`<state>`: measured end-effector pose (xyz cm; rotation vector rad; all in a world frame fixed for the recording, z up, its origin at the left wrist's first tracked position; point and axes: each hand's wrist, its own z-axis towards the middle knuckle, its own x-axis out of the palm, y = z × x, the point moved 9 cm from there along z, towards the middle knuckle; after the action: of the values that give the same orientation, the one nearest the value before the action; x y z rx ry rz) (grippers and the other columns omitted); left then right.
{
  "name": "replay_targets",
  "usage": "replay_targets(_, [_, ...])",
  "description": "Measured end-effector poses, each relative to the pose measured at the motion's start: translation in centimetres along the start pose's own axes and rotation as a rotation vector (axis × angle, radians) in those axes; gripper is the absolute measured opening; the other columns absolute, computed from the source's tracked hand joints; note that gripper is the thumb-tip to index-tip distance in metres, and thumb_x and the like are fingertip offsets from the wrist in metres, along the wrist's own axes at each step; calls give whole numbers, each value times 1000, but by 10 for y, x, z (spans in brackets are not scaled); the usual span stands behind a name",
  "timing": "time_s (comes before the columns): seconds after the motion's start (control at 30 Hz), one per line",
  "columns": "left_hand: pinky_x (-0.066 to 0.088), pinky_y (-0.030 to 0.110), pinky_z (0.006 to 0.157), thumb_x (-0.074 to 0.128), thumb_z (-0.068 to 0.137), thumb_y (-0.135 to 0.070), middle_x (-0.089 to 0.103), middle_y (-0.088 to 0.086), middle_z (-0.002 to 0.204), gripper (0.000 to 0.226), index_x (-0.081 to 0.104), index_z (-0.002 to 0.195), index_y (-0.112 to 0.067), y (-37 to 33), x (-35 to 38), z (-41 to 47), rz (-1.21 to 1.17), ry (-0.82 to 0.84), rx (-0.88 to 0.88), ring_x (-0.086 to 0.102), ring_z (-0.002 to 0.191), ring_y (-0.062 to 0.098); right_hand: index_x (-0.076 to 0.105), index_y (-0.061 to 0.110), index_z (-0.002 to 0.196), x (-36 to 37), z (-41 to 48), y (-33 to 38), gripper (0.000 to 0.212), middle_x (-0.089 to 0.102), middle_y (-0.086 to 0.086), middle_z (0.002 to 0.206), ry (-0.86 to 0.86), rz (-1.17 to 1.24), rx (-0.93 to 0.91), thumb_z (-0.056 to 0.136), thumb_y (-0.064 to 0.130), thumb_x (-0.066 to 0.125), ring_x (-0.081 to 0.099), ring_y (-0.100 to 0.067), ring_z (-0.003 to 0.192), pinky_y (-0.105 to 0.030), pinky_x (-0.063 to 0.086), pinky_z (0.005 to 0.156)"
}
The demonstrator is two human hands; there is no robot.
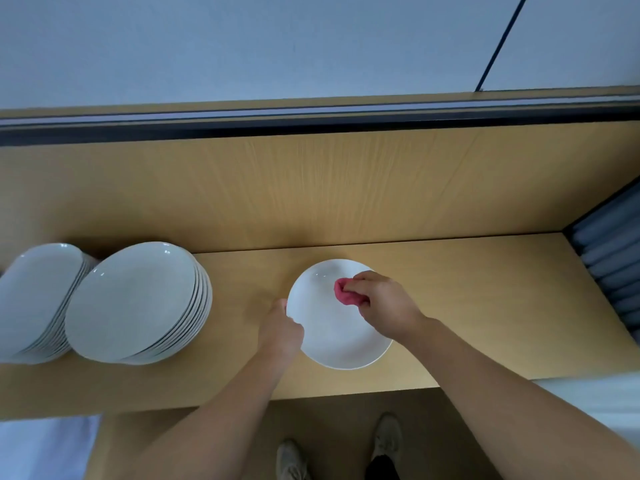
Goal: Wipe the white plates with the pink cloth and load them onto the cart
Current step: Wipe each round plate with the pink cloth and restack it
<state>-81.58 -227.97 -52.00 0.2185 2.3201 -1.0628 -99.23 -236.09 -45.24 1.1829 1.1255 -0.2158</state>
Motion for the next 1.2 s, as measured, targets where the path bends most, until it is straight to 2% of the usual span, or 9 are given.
replay_targets(0.23, [50,29,60,40,88,-6,61,-7,94,36,50,118,-25,12,7,3,-39,33,-13,63,84,19,69,31,106,25,20,-7,41,61,8,108,83,-44,32,90,1,46,57,-12,101,-30,50,83])
replay_targets(0.37, [56,37,69,39,94,-21,66,-3,87,17,53,101,-27,5,4,10,87,50,70,66,77,21,67,29,114,43,45,-8,37,59,8,111,137,-36,57,96,6,44,56,-14,100,-28,49,83])
replay_targets(0.47, [56,38,71,36,94,-16,69,7,73,27,62,87,-17,6,4,17,61,95,67,66,65,24,65,28,111,63,57,-8,30,60,14,115,135,-32,79,98,12,43,55,-12,106,-27,47,86])
replay_targets(0.57, [61,38,71,36,95,-9,70,19,81,30,66,91,-6,7,7,18,-81,149,30,70,70,32,63,21,102,84,59,-8,29,56,11,128,136,-100,112,93,4,42,49,-16,119,-37,47,92])
replay_targets(0.73, [61,39,68,37,97,-4,70,18,82,35,71,92,-7,6,8,15,-219,145,26,69,72,32,64,15,98,91,53,1,26,59,4,120,80,-218,66,88,-1,46,49,-18,117,-28,41,76])
replay_targets(0.87, [61,36,63,38,96,-1,68,21,89,34,72,91,-5,10,10,19,-281,147,-22,67,73,30,72,12,91,99,33,10,25,68,-1,115,67,-191,-108,82,-2,54,56,-28,119,-34,45,92])
replay_targets(1.0, [57,28,53,39,93,-1,67,19,83,33,71,85,-1,9,10,20,-266,153,-52,63,70,29,76,17,97,102,17,22,29,71,1,113,90,-184,-252,80,-1,61,61,-23,115,-39,45,104])
replay_targets(1.07, [52,23,45,36,92,1,61,17,78,30,64,83,8,10,10,23,-203,129,-49,61,68,30,76,19,99,101,11,25,29,71,3,114,128,-170,-292,83,0,62,59,-19,117,-39,43,107])
replay_targets(1.2, [60,43,57,35,85,2,54,14,73,25,57,82,12,8,10,26,-133,102,-49,58,64,27,73,18,108,101,-7,20,27,68,6,121,272,-199,-354,94,9,52,50,-16,126,-28,25,118])
